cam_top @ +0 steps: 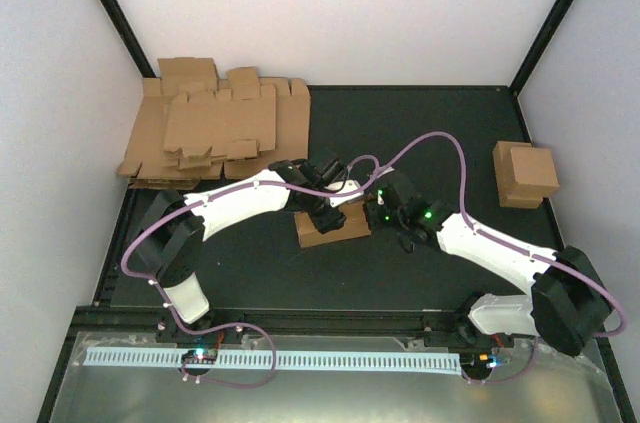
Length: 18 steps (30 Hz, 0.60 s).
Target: Fold the paper box
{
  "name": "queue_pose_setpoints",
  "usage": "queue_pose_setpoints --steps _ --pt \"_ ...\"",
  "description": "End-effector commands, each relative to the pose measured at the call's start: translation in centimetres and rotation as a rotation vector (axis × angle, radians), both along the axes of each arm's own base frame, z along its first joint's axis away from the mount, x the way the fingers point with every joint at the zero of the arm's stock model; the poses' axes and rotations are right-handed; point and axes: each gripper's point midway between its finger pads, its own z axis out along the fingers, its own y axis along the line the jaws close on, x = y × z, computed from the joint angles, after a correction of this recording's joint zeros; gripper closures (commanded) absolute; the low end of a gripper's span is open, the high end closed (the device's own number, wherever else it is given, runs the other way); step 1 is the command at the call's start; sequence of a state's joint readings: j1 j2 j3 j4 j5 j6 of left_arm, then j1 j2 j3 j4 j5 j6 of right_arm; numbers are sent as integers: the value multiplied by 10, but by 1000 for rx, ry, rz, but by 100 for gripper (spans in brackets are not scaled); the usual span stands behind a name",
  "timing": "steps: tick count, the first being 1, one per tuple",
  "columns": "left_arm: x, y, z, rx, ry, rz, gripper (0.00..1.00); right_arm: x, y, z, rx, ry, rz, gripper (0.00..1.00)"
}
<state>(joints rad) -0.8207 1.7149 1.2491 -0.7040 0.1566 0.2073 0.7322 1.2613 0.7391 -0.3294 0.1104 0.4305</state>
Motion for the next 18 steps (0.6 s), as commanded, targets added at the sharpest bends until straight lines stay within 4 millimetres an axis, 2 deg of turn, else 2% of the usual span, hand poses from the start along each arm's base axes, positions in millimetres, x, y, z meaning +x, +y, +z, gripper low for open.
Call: queue_pose_setpoints --steps 1,3,6,13,15,18 --pt "0 -6 10 -7 -7 -4 44 7 3 23 36 -48 -6 61" --pt "-1 -6 10 -5 -5 -5 44 7 1 26 33 -52 -8 57" --pt "-1 -6 10 -5 -5 -5 44 8 -2 28 31 -60 -6 57" --pt "0 -6 10 3 -7 -8 44 11 -3 28 27 -33 35 75" --pt "0 -6 10 3 -7 -8 44 10 -2 25 22 -18 52 75" --pt "0 -6 9 6 -7 -8 44 10 -2 21 1 3 65 70"
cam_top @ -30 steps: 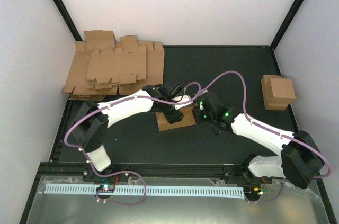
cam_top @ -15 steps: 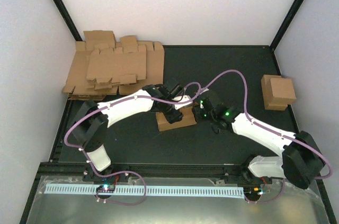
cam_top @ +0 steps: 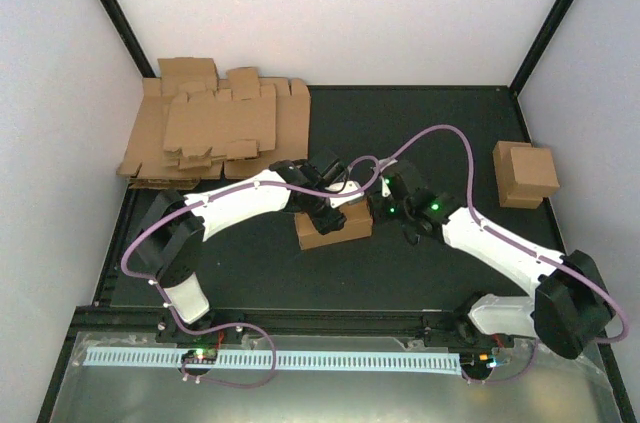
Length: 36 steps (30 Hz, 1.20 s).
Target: Fold the paper box
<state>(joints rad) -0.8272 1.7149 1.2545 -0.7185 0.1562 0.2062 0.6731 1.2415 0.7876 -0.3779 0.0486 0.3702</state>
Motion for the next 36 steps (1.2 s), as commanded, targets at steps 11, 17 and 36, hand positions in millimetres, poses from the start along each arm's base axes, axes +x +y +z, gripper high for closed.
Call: queue_pose_setpoints --steps 11,17,36 --pt "4 -6 10 8 -18 -4 45 2 2 -9 -30 31 50 72" --pt "4 -6 9 10 -17 -2 45 0 4 -7 -14 39 61 90" --pt "10 -7 7 28 -40 59 45 -11 6 -17 78 125 -12 98"
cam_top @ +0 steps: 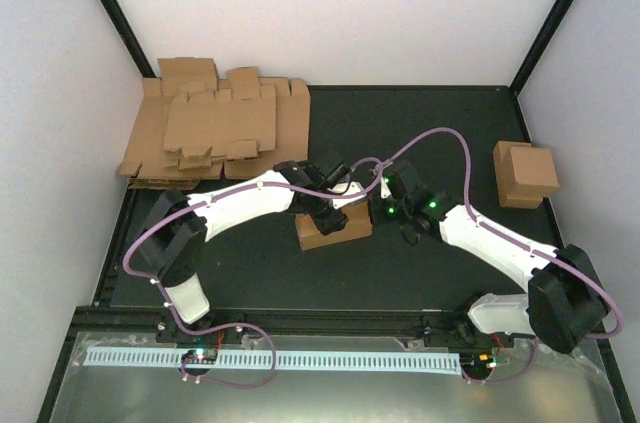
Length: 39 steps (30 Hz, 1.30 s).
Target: Fold the paper box
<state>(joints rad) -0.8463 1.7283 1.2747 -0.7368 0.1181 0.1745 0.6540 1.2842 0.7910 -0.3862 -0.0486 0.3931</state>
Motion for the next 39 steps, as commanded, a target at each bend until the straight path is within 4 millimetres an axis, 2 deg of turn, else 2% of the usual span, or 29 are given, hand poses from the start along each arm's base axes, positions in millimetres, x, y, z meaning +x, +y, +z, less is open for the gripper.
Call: queue_pose_setpoints --steps 1,14,33,39 --pt "10 -5 8 2 -35 36 45 -4 -4 -3 35 35 -56 98" --pt "10 -6 9 -4 -35 71 45 -8 -6 -11 66 61 -102 98" --pt "11 -9 11 -12 -42 94 45 -20 -19 -38 34 35 -124 98" --pt "13 -9 13 -13 -50 112 45 -23 -17 -34 19 9 -136 98"
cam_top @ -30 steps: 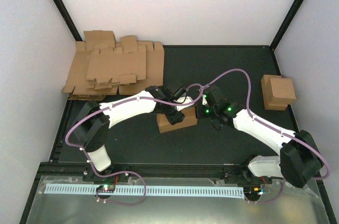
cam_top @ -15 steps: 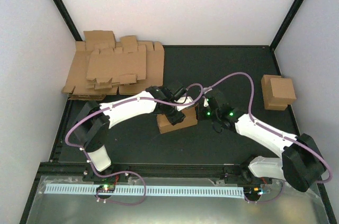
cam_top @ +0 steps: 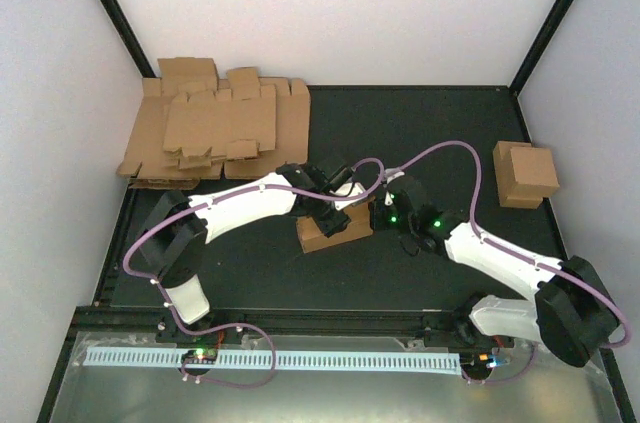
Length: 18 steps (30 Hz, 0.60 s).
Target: Fold the paper box
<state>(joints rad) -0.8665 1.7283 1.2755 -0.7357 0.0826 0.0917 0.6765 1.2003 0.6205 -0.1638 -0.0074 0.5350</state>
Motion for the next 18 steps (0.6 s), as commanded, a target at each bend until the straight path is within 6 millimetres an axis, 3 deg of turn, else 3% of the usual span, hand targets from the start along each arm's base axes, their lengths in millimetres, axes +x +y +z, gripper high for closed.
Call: queue_pose_setpoints --steps 1,18 --pt "14 -8 14 -19 -53 43 45 -20 -16 -29 -119 72 -31 98" --pt "14 -9 18 -31 -79 66 45 -25 -26 -48 -214 51 -6 98"
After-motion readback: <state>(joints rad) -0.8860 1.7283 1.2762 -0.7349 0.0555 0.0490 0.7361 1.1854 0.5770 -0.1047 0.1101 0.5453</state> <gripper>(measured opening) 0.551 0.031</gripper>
